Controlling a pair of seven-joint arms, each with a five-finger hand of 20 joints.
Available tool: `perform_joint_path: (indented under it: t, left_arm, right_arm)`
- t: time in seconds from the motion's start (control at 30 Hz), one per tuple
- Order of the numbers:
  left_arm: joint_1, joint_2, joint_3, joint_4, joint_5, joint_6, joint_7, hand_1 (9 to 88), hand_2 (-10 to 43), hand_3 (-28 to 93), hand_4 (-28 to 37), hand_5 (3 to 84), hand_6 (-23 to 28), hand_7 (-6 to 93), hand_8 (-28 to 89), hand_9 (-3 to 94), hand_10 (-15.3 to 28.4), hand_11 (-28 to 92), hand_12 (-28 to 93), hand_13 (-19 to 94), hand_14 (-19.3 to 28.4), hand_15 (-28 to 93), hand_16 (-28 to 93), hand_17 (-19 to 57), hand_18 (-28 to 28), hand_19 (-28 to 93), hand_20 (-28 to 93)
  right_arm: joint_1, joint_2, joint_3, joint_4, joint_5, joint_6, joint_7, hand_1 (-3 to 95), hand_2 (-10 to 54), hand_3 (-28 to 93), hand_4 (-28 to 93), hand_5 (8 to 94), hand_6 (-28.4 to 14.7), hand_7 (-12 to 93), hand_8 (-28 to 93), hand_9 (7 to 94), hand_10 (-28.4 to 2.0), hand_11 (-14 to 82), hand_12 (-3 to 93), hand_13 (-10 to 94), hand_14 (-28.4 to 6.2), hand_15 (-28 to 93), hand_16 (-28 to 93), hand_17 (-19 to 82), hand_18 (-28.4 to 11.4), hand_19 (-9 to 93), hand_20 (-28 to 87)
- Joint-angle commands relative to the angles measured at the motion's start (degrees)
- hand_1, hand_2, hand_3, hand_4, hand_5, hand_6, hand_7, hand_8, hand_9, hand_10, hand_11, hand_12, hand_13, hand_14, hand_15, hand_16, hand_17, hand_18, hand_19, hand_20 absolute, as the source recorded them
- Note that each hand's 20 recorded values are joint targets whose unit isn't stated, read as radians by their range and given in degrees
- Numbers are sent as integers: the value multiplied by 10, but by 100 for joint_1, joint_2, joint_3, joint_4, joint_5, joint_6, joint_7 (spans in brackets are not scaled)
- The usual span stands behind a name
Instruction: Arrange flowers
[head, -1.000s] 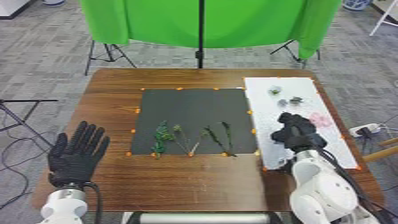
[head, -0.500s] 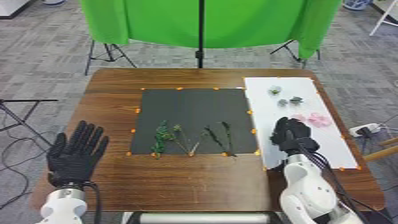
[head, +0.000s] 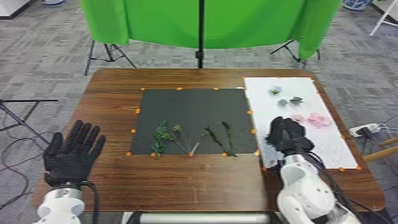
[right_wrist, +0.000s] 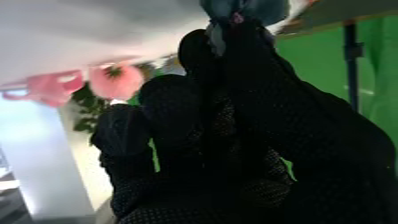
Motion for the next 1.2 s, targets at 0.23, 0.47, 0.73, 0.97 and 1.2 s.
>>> perform_joint_path:
  t: [0.23,0.47,0.73,0.97,1.2]
  left_arm:
    - [103,128,-62,17,340,240,172,253,199,749,-283,470,100,113,-98,397,148,219,79,292,155,362,-88,-82,137,371,116]
    - [-26,340,122,101,1123,444,191,254,199,749,-283,469,100,112,-98,395,149,216,79,288,156,359,-88,-81,136,368,115]
    - [-198,551,217,147,1048,422,250,254,199,746,-283,467,99,111,-98,392,149,215,80,284,156,355,-86,-82,136,364,112]
    - [-318,668,314,169,1001,459,170,254,198,747,-283,467,99,112,-97,392,149,215,81,283,157,356,-85,-82,135,363,112]
    - [-327,660,313,162,1270,598,151,254,198,746,-283,467,101,100,-100,393,148,211,77,283,157,354,-85,-83,136,364,113]
  right_arm:
    - [2602,-540,-1937,10,1383,-778,-1326,593,-95,764,-283,719,4,576,65,792,-130,346,497,653,-128,722,402,355,-243,932,548]
    - [3529,-1188,-2824,974,969,-1180,-2258,591,-95,765,-283,708,6,586,63,783,-130,352,489,648,-127,722,400,347,-242,932,549]
    - [3795,-1817,-3392,2021,32,-1283,-2452,590,-95,766,-283,703,8,599,51,781,-128,359,481,648,-126,721,398,341,-240,932,541]
    - [3699,-2078,-3423,2345,-1067,-1425,-2743,593,-95,758,-283,689,8,597,46,771,-122,354,475,638,-120,714,406,335,-239,931,535]
    - [3645,-2070,-3426,2355,-1536,-1597,-2867,583,-95,759,-283,642,2,578,11,738,-119,333,448,612,-118,709,406,325,-240,928,530]
